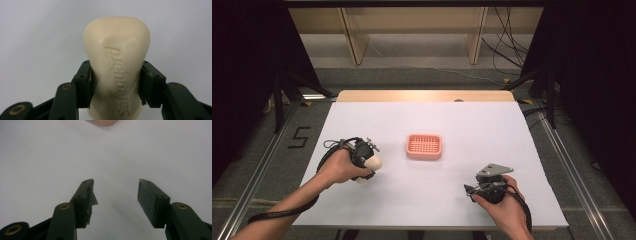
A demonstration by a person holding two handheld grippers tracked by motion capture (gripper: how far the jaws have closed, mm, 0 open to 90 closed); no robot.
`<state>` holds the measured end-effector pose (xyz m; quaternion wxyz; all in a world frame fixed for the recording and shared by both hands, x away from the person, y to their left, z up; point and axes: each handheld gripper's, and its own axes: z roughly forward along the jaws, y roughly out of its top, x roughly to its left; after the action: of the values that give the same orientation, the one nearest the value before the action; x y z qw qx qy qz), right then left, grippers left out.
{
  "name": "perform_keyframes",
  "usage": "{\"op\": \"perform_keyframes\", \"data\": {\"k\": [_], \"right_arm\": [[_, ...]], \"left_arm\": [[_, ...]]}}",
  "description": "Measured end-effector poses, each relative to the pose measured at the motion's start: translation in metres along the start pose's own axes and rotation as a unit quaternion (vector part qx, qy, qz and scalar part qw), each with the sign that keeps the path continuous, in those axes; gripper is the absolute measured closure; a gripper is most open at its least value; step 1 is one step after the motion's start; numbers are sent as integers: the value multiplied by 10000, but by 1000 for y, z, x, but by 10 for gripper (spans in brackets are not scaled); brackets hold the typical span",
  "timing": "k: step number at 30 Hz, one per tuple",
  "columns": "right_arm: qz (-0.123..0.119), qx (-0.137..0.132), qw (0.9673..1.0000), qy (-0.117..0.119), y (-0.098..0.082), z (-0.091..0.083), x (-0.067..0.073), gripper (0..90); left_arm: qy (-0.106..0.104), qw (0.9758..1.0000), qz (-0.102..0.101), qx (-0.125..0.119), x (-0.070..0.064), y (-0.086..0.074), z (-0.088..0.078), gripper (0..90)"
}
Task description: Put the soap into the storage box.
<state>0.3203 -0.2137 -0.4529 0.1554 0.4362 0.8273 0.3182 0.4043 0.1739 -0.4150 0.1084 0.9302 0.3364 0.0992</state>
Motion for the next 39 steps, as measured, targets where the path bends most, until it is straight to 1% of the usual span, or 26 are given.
{"op": "perform_keyframes", "data": {"k": [1, 4, 7, 8, 9, 10, 11, 13, 15, 17, 18, 19, 20, 21, 22, 25, 26, 27, 28, 31, 32, 33, 34, 35, 37, 39], "right_arm": [[-31, -2, 10000, -22, 0, -1, 0, 474], [-24, 8, 10000, -33, 0, -1, 0, 473], [-30, -7, 10000, -42, -1, -2, -1, 472], [-10, -15, 10000, -65, -1, -3, -1, 472], [101, 25, 9999, -53, -1, -4, 1, 472], [-16, -13, 10000, -85, -2, -3, -1, 472], [-1, -13, 10000, -75, -2, -4, -1, 472], [13, -24, 10000, -82, -3, -4, -1, 472], [6, -28, 9999, -105, -3, -4, -1, 471], [13, -31, 9999, -101, -4, -5, -1, 472], [-8, -45, 9999, -89, -4, -4, -1, 471], [77, -7, 9999, -86, -4, -6, 0, 471], [91, -19, 9999, -98, -4, -6, 0, 471], [98, -10, 9999, -101, -5, -6, 1, 470], [108, -6, 9999, -102, -5, -6, 1, 470], [120, -25, 9999, -103, -5, -7, 2, 470], [120, -25, 9999, -103, -5, -7, 2, 470], [44, -52, 9999, -111, -6, -6, 1, 469], [115, -29, 9999, -102, -6, -8, 1, 468], [116, -51, 9998, -121, -7, -8, 1, 467], [-6, -72, 9999, -149, -7, -8, -1, 467], [19, -72, 9999, -147, -7, -8, -1, 467], [106, -45, 9998, -130, -7, -9, 0, 466], [97, -44, 9999, -128, -7, -9, 0, 466], [103, -42, 9998, -133, -7, -9, 0, 466], [104, -51, 9998, -132, -7, -9, 0, 466]], "left_arm": [[-7, 10000, -67, -28, -1, 1, 0, 497], [1, 10000, -13, -24, 0, 2, -1, 497], [37, 10000, -25, -80, -1, 4, -1, 497], [41, 10000, 2, -56, 0, 5, -1, 497], [43, 10000, 3, -68, 0, 7, -1, 497], [44, 10000, 17, -75, 0, 7, -1, 497], [62, 9999, 69, -80, 1, 8, -1, 497], [61, 9999, 52, -91, 0, 10, 0, 497], [80, 9998, 157, -114, 0, 12, 0, 497], [70, 9998, 125, -119, -1, 12, 1, 497], [84, 9997, 178, -127, -1, 13, 1, 497], [84, 9997, 187, -147, -1, 14, 1, 497], [70, 9998, 148, -134, -2, 15, 1, 497], [80, 9997, 154, -161, -3, 16, 2, 497], [98, 9995, 245, -156, -2, 18, 2, 497], [101, 9995, 246, -169, -2, 19, 2, 497], [93, 9996, 204, -184, -3, 20, 2, 497], [106, 9995, 206, -224, -3, 20, 3, 497], [142, 9992, 283, -231, -2, 22, 3, 497], [108, 9993, 232, -254, -4, 23, 4, 497], [109, 9993, 272, -224, -4, 23, 4, 497], [130, 9991, 330, -233, -3, 24, 4, 497], [141, 9990, 321, -260, -4, 25, 5, 497], [134, 9991, 293, -274, -4, 25, 5, 497], [150, 9988, 364, -287, -4, 27, 5, 497], [150, 9988, 349, -305, -5, 28, 5, 497]]}}
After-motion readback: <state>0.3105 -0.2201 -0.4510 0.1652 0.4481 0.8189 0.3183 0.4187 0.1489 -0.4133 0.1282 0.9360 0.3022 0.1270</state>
